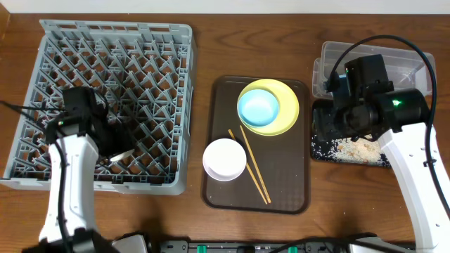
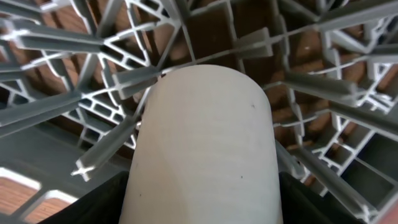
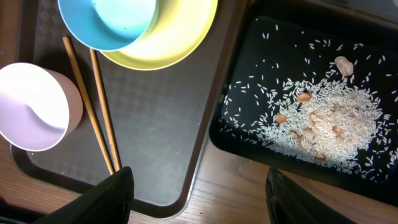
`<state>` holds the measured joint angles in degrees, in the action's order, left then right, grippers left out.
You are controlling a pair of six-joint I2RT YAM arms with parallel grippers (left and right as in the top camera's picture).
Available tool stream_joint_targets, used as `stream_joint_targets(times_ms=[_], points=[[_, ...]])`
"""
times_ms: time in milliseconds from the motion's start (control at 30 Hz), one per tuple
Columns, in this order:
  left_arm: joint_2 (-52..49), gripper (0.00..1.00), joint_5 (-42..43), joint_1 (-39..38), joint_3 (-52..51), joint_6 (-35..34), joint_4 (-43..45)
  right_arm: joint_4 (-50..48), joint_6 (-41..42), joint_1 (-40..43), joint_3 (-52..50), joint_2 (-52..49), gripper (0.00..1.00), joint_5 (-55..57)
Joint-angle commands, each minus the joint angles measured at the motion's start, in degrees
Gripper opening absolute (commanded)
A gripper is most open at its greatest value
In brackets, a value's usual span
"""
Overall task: Sort waste into correct bins and load items into the dishwasher
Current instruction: 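Place the pink bowl into the dish rack with the left gripper, then reach the left gripper to the white bowl on the tray and grasp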
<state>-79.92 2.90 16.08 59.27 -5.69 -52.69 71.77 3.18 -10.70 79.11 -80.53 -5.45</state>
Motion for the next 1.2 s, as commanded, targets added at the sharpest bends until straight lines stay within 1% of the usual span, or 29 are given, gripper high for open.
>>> stream_joint_targets(times_ms=[0, 100, 133, 200, 300, 367, 467, 533, 633, 667, 700, 800, 867, 967, 1100, 1167], points=[[-3.1, 0.63, -0.8, 0.3, 0.9, 0.8, 1.6, 0.5, -0.7, 0.2, 1.0, 0.0, 0.66, 0.5], [-3.6, 0.74, -0.8, 0.3, 1.0, 0.7, 2.5, 0.9, -0.7, 0.2, 1.0, 0.0, 0.66, 0.5], [-3.3, 0.81, -0.8, 0.3, 1.3, 0.8, 2.6, 0.9, -0.7, 0.2, 1.0, 0.0, 0.67, 0.5], [-2.5, 0.88, -0.3, 0.3, 2.3, 0.7, 2.4, 0.9, -0.7, 0.2, 1.0, 0.0, 0.71, 0.5], [0.3, 0.89, 1.9, 0.2, 4.2, 0.7, 1.7, 1.1, -0.7, 0.2, 1.0, 0.0, 0.73, 0.5], [2.9, 0.89, 5.6, 0.0, 4.8, 0.3, 1.0, 1.2, -0.7, 0.2, 1.0, 0.0, 0.74, 0.5], [7.7, 0.89, 10.2, -2.5, 4.8, -2.5, -0.2, 1.2, -0.7, 0.3, 1.0, 0.0, 0.80, 1.1], [10.1, 0.89, 10.6, -6.9, 4.8, -2.6, -1.1, 1.1, 0.4, 0.7, 1.0, 0.0, 0.82, 2.1], [11.1, 0.89, 10.6, -14.8, 4.7, -4.2, -1.6, 1.1, 5.9, 2.1, 1.0, 0.0, 0.84, 5.1], [11.0, 0.89, 10.6, -17.9, 4.7, -5.5, -1.5, 1.1, 7.4, 2.7, 1.0, 0.0, 0.88, 5.7], [10.5, 0.89, 10.6, -22.7, 4.7, -6.1, -1.2, 1.0, 8.9, 3.8, 1.0, 0.0, 0.99, 5.6], [8.9, 0.89, 11.5, -31.3, 4.7, -6.0, -0.2, 0.4, 9.0, 5.3, 1.0, 0.0, 0.99, 2.3], [7.0, 0.89, 11.5, -37.0, 4.7, -6.0, 2.4, 0.3, 8.8, 5.8, 1.0, 0.0, 0.99, 1.3], [3.8, 0.89, 11.5, -42.7, 4.7, -6.0, 5.7, 0.3, 8.8, 5.8, 1.0, 0.0, 0.99, 1.3], [-3.4, 0.89, 11.1, -49.9, 4.7, -6.0, 10.2, 0.5, 8.8, 5.8, 1.0, 0.0, 0.99, 1.3], [-8.5, 0.87, 8.5, -53.8, 4.7, -6.0, 11.8, 0.7, 8.8, 5.8, 1.0, 0.0, 0.99, 1.3]])
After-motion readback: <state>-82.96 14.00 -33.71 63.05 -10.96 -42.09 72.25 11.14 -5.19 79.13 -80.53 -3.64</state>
